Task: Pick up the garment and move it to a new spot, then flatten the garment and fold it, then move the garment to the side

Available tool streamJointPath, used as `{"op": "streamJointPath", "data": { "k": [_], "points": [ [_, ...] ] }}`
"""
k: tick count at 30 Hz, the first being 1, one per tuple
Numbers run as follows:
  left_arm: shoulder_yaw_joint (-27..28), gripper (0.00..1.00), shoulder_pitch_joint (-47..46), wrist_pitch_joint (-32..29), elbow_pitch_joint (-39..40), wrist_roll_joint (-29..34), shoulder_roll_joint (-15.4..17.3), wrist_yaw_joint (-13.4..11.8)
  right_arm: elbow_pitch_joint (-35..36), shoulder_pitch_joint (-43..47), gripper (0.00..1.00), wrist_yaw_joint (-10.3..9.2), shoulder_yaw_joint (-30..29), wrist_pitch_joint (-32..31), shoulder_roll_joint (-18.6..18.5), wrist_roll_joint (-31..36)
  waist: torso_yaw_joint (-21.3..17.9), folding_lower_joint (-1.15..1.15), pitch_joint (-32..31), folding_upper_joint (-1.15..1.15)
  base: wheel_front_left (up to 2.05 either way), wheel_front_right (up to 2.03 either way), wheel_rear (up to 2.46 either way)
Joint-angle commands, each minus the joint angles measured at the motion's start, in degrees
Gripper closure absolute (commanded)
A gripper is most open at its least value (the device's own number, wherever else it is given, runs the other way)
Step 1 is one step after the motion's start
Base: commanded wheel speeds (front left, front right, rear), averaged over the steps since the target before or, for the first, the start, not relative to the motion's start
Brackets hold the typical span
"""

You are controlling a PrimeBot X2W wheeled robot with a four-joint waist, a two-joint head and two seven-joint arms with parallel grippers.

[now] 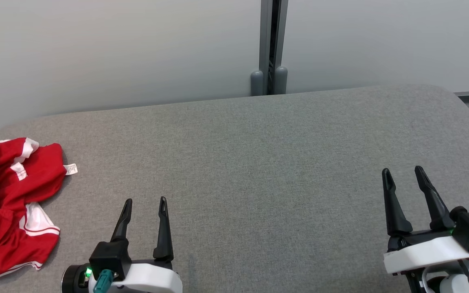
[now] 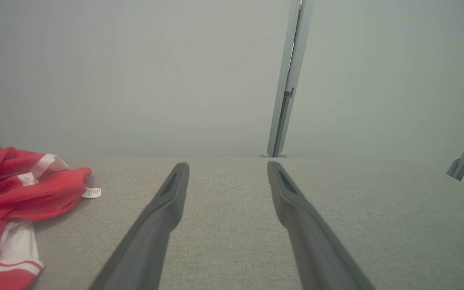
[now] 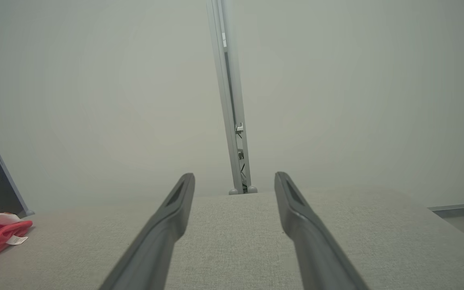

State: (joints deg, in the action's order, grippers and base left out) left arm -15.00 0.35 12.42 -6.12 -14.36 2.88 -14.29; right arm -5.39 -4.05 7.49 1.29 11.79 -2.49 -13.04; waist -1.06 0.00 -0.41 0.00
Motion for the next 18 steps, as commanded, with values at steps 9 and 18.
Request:
{"op": "streamJointPath", "data": {
  "k": [9, 18],
  "points": [
    [-0.5, 0.0, -1.2, 1.3, -0.2, 3.5, 0.1, -1.1, -0.8, 0.0, 0.0, 0.0, -0.6, 1.6, -0.5, 3.0, -0.1, 0.0, 0.0, 0.0, 0.0, 0.0, 0.0],
    [-1.1, 0.0, -0.9, 2.2, -0.6, 3.5, 0.1, -1.1, -2.7, -0.1, 0.0, 0.0, -0.9, 2.8, -0.6, 4.7, 0.1, 0.0, 0.0, 0.0, 0.0, 0.0, 0.0]
  ]
}}
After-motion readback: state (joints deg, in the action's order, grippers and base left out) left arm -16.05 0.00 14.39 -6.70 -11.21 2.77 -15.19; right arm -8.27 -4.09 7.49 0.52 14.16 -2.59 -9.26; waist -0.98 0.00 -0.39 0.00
